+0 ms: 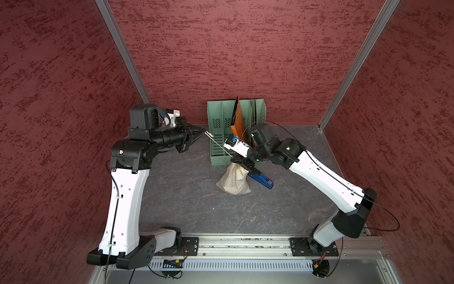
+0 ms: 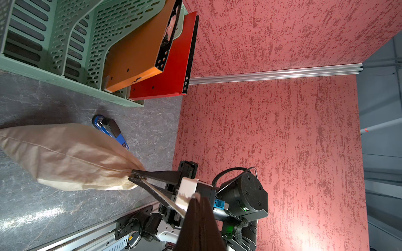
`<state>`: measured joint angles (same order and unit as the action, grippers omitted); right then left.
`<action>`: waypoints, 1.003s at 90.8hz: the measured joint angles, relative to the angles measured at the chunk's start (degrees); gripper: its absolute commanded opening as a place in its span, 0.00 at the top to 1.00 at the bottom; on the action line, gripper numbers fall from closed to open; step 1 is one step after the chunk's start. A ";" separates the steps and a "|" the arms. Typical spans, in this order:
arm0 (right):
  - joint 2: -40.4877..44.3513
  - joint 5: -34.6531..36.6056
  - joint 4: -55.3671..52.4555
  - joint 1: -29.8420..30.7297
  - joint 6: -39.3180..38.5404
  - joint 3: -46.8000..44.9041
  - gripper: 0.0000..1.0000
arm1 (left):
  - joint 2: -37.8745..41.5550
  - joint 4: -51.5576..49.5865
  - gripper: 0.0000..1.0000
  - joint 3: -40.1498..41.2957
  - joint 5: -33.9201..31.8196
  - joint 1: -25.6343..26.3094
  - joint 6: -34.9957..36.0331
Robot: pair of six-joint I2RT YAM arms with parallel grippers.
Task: Close the soil bag
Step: Frap the soil bag at the center of the board.
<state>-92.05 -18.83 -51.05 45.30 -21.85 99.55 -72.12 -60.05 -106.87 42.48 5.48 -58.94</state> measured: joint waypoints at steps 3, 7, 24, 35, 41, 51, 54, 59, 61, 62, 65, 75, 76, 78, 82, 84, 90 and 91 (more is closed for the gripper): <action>0.00 -0.42 0.00 0.00 0.15 0.15 0.85 | 0.00 0.90 1.00 0.07 0.52 0.02 -0.33; 0.00 -0.87 0.00 0.00 0.42 0.35 0.83 | -0.17 1.88 1.00 0.07 1.14 0.20 -0.74; -1.09 -1.95 -1.81 -0.04 1.70 1.29 0.76 | -0.92 6.75 1.00 0.85 2.47 2.03 -1.05; -2.03 -2.01 -5.18 -0.22 2.21 1.33 0.66 | -0.24 10.45 1.00 3.39 2.38 2.14 -1.03; -2.58 -2.01 -7.43 -0.44 2.45 1.20 0.63 | 0.22 12.15 1.00 4.24 2.40 2.10 -1.05; -2.56 -2.10 -9.40 -1.14 2.91 0.20 0.59 | 0.98 14.27 1.00 4.59 2.45 2.08 -1.05; -2.40 -2.19 -9.53 -1.38 3.04 -0.42 0.58 | 1.18 14.60 1.00 4.59 2.43 2.08 -1.05; -1.90 -2.40 -9.55 -1.79 3.37 -1.88 0.58 | 1.38 14.82 1.00 4.59 2.45 2.08 -1.05; -1.62 -2.51 -9.62 -2.01 3.45 -2.45 0.58 | 1.42 14.88 1.00 4.59 2.45 2.08 -1.05; -1.46 -2.54 -9.66 -2.10 3.61 -2.80 0.57 | 1.42 14.91 1.00 4.59 2.47 2.08 -1.05; -1.11 -2.73 -9.68 -2.36 3.87 -3.50 0.57 | 1.42 15.04 1.00 4.59 2.45 2.08 -1.05; -0.46 -3.15 -9.79 -2.99 4.98 -4.15 0.55 | 1.42 15.54 1.00 4.59 2.47 1.95 -1.05; -0.39 -3.19 -9.73 -3.04 5.03 -4.15 0.55 | 1.44 15.58 1.00 4.59 2.47 1.92 -1.05; -0.31 -3.26 -9.62 -3.04 5.20 -4.15 0.53 | 1.46 15.63 1.00 4.59 2.45 1.92 -1.05; -0.04 -3.43 -9.31 -3.10 5.81 -4.15 0.50 | 1.46 15.76 1.00 4.59 2.47 1.90 -1.05; 0.07 -3.52 -9.07 -3.13 5.92 -4.15 0.49 | 1.46 15.89 1.00 4.59 2.47 1.90 -1.05; 0.44 -4.04 -8.11 -3.13 6.54 -4.15 0.46 | 1.51 16.09 1.00 4.59 2.47 1.88 -1.05; 0.48 -4.17 -7.91 -3.13 6.73 -4.15 0.45 | 1.53 16.13 1.00 4.59 2.47 1.88 -1.05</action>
<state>-91.57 -23.00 -58.96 42.17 -15.11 95.39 -70.59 -43.92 -102.28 44.95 7.35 -59.99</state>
